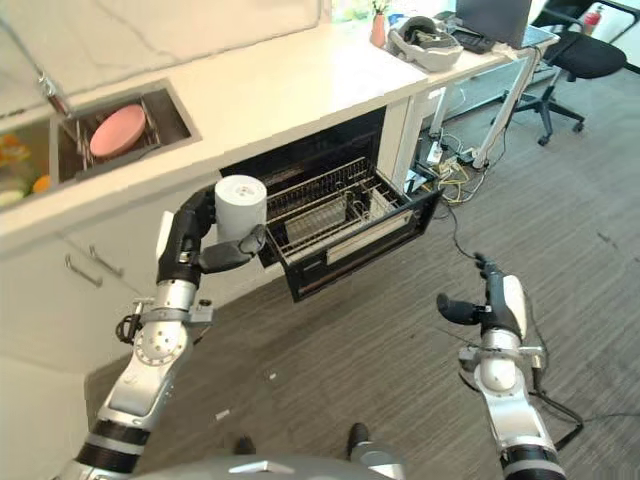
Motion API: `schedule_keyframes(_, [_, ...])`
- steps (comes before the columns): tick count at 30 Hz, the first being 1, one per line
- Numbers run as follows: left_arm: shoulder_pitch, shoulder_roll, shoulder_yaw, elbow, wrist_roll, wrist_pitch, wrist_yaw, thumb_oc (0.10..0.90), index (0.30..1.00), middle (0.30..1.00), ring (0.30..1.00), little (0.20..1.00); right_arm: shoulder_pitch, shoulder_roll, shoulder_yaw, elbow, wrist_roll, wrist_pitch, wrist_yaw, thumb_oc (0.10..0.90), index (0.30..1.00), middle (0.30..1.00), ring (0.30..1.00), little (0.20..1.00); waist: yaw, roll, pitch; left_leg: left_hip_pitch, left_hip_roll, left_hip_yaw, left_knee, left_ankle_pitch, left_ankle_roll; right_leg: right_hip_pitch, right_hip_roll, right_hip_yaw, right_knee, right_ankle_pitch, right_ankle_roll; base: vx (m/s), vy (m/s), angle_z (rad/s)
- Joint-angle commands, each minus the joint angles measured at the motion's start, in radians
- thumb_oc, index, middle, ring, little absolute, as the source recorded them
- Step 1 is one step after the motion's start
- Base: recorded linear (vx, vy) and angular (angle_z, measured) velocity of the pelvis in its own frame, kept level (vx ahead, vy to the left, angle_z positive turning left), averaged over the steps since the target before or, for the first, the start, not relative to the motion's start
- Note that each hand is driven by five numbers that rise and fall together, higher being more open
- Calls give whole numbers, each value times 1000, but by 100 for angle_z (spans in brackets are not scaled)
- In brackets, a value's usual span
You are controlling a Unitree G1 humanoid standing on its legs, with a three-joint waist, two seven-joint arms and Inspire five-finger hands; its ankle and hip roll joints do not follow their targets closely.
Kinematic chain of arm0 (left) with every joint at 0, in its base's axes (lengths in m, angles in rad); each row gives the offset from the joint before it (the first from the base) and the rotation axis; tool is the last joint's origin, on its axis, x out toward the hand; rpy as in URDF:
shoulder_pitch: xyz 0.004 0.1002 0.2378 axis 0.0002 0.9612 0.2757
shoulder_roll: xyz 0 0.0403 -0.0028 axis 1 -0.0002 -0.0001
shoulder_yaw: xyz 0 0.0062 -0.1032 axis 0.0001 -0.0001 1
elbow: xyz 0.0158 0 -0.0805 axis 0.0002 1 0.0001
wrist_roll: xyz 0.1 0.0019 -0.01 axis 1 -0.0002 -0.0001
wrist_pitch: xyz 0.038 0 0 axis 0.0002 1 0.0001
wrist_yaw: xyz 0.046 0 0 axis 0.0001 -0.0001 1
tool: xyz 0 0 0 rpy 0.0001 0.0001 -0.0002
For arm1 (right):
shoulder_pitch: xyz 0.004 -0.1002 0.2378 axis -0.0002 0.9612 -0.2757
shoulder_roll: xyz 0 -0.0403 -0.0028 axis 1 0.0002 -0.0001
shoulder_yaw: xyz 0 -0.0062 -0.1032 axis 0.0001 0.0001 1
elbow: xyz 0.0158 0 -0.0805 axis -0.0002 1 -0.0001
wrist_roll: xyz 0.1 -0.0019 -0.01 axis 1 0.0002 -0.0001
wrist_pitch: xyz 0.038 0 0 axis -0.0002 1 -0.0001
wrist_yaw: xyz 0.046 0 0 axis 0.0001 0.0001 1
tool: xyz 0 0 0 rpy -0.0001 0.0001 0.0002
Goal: Place the dishes in the dishwasher.
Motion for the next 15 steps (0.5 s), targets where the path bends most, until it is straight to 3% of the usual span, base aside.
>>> schedule_keyframes(1, [-61,90,37,-113,55,-124,52,400,300,300,300,300,-88,19,52,-88,59,-160,23,800,900,900,900,900,61,-109,-52,-20,-71,8,7,-36,23,36,-182,35,20,-28,164,67,148,-14])
schedule_keyframes(6, [-54,93,25,-110,49,-127,48,400,300,300,300,300,-105,45,83,-147,116,-183,76,800,900,900,900,900,80,-137,-46,-3,-123,38,7,-77,63,11,-238,67,52,-1,200,41,200,-21])
schedule_keyframes(8, [-72,103,-5,-94,52,-132,48,400,300,300,300,300,-117,100,104,-166,219,-215,106,800,900,900,900,900,84,-147,-39,0,-150,48,7,-99,88,-32,-263,89,149,5,211,44,294,-17])
schedule_keyframes(9, [-87,109,-26,-83,45,-131,58,400,300,300,300,300,-130,144,124,-189,306,-242,117,800,900,900,900,900,81,-143,-24,2,-149,45,7,-103,98,-85,-254,101,250,24,209,30,155,-6])
schedule_keyframes(10, [-88,109,-26,-83,45,-131,58,400,300,300,300,300,-130,144,124,-189,306,-242,118,800,900,900,900,900,82,-144,-25,1,-149,46,7,-103,98,-89,-254,103,254,22,209,80,223,-26])
schedule_keyframes(11, [-89,116,-49,-75,56,-132,60,400,300,300,300,300,-134,171,153,-213,366,-265,143,800,900,900,900,900,74,-138,-21,13,-147,46,7,-108,103,-133,-218,106,303,26,205,97,147,-32])
schedule_keyframes(15, [-82,125,-62,-71,75,-140,52,400,300,300,300,300,-118,179,159,-253,426,-283,171,800,900,900,900,900,62,-135,-25,16,-155,41,7,-114,102,-171,-147,121,243,1,181,91,78,-21])
